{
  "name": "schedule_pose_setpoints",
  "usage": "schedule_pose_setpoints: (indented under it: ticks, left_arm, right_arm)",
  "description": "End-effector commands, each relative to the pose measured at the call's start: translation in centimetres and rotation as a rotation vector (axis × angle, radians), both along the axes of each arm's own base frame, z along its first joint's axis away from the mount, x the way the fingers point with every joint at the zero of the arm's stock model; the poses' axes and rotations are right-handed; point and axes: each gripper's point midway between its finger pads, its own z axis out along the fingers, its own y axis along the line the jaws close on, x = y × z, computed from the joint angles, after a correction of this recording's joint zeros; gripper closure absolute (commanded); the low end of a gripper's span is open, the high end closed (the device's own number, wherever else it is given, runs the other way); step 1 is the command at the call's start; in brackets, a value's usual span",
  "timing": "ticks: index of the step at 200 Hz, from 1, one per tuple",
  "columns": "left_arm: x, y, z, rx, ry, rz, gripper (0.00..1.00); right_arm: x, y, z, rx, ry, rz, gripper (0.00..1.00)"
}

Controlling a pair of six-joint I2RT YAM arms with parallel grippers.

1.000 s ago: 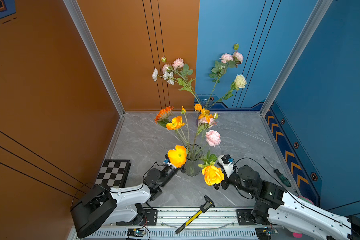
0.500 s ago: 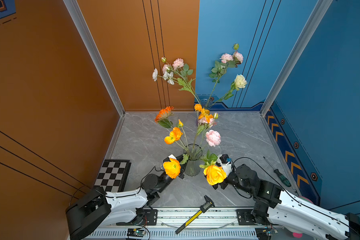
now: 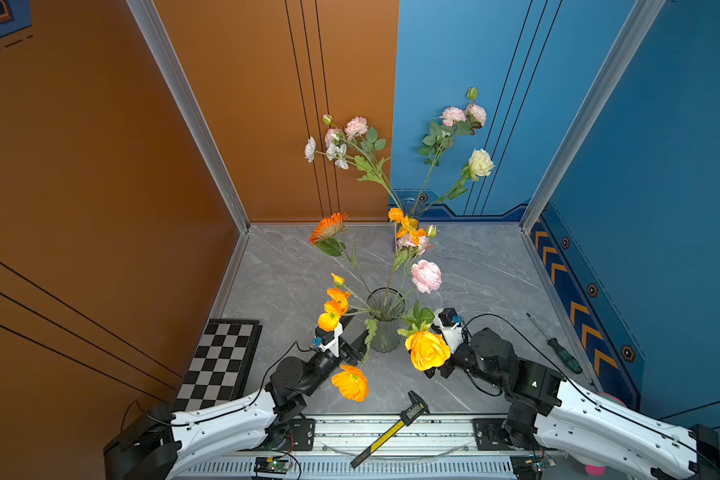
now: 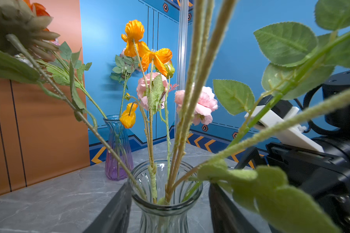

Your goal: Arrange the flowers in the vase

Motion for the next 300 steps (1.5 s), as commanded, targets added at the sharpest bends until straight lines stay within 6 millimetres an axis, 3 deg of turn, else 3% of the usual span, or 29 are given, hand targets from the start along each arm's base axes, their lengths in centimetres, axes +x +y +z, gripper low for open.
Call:
schedule_pose_setpoints:
  ticks: [1,34,67,124,137,150,173,195,223,254,300]
  left_arm:
    - [-0.2,-0.2,-2.4,0.061,0.057,-0.015,0.31]
    - [-0.1,-0.5,-5.2,0.143,0.127,-0.022,0.25]
    - [-0.2,0.1,-6.6,0.158,0.154,-0.008,0.22]
    - [-0.5,0.8,-8.9,0.18,0.227,-0.009,0.15]
    - [-0.6,0.4,-8.8,0.196,0.221,-0.022,0.15]
    - [-0.4,-0.1,-8.6,0.224,0.209,-0.027,0.06]
    - [0.6,-1.3,-7.4,0.243,0.179,-0.02,0.0]
    - [2.2,-1.6,-6.5,0.204,0.14,-0.002,0.01]
    - [4.3,-3.1,-6.8,0.219,0.156,-0.058,0.01]
    - [6.1,-2.7,-5.4,0.087,0.108,-0.068,0.01]
    - [6.9,-6.1,-5.7,0.127,0.093,-0.208,0.01]
  right_arm:
    - [0.1,-0.3,1.2,0.066,-0.013,-0.01,0.0]
    - [0.4,-1.8,1.1,0.092,-0.007,-0.057,0.0]
    - [0.7,-2.8,0.6,0.112,-0.002,-0.096,0.0]
    - [1.0,-2.4,-0.8,0.101,-0.001,-0.09,0.0]
    - [1.1,-2.2,-1.0,0.106,-0.002,-0.088,0.0]
    - [1.2,-2.1,-1.4,0.11,-0.004,-0.087,0.0]
    - [0.8,-1.3,-1.5,0.126,-0.03,-0.029,0.0]
    - [-0.2,-0.3,-1.6,0.131,-0.034,0.052,0.0]
    - [-1.2,0.5,-2.0,0.112,-0.038,0.119,0.0]
    - [-1.3,0.3,-1.9,0.113,-0.059,0.112,0.0]
    - [-1.1,-0.2,-2.0,0.096,-0.072,0.092,0.0]
